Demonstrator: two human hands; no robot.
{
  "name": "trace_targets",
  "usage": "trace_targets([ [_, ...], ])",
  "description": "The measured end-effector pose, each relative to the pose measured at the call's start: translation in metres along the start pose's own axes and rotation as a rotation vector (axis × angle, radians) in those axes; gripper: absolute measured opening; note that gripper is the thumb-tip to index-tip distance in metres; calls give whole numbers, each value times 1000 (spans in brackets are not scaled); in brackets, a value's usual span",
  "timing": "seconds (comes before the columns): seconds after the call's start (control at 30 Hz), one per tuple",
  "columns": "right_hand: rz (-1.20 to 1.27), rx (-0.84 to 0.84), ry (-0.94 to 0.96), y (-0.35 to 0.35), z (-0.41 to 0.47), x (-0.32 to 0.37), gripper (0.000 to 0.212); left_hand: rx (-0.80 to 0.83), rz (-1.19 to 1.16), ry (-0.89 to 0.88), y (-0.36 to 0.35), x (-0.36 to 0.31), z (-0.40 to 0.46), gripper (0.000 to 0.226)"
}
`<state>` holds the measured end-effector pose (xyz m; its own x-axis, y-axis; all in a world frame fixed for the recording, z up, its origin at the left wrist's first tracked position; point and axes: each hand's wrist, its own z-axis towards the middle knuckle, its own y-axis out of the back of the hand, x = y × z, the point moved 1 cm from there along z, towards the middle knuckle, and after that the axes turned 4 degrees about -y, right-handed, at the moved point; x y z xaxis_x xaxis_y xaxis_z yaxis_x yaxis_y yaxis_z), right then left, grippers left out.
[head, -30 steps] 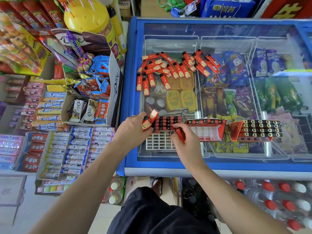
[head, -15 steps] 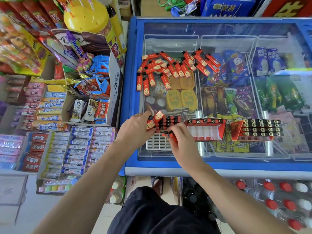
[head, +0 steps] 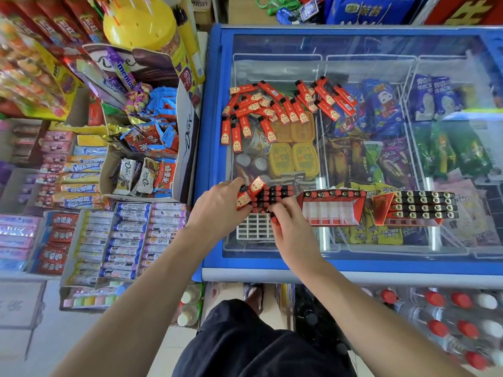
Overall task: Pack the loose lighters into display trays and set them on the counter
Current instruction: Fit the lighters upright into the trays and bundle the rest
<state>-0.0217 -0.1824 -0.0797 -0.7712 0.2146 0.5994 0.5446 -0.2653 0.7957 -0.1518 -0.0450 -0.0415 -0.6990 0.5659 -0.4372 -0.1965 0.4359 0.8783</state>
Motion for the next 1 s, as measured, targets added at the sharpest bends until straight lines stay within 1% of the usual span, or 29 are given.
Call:
trace_targets([
  [0.17, -28, 12, 26, -2, 1, 2, 25, 4, 1, 1, 1, -1, 0, 29],
  [0.3, -44, 29, 43, -8, 2, 0, 20, -4, 8, 2, 0, -1, 0, 29],
  [0.53, -75, 52, 55, -8, 2, 0, 24, -24, 11, -7, -1, 1, 1, 30],
  [0.63, -107, 78, 26, -11, 4, -6, 26, -26, 18, -7, -1, 1, 1, 31],
  [0.8, -131, 53, 80, -7, 9, -1, 27, -23, 51, -3, -1, -1, 2, 31],
  [0.9, -86, 23, 57, -2, 8, 1, 26, -54, 61, -31, 0, -6, 1, 32],
  [1.0, 79, -4, -12, 3, 6, 1, 24, -87, 66, -62, 0, -13, 2, 31],
])
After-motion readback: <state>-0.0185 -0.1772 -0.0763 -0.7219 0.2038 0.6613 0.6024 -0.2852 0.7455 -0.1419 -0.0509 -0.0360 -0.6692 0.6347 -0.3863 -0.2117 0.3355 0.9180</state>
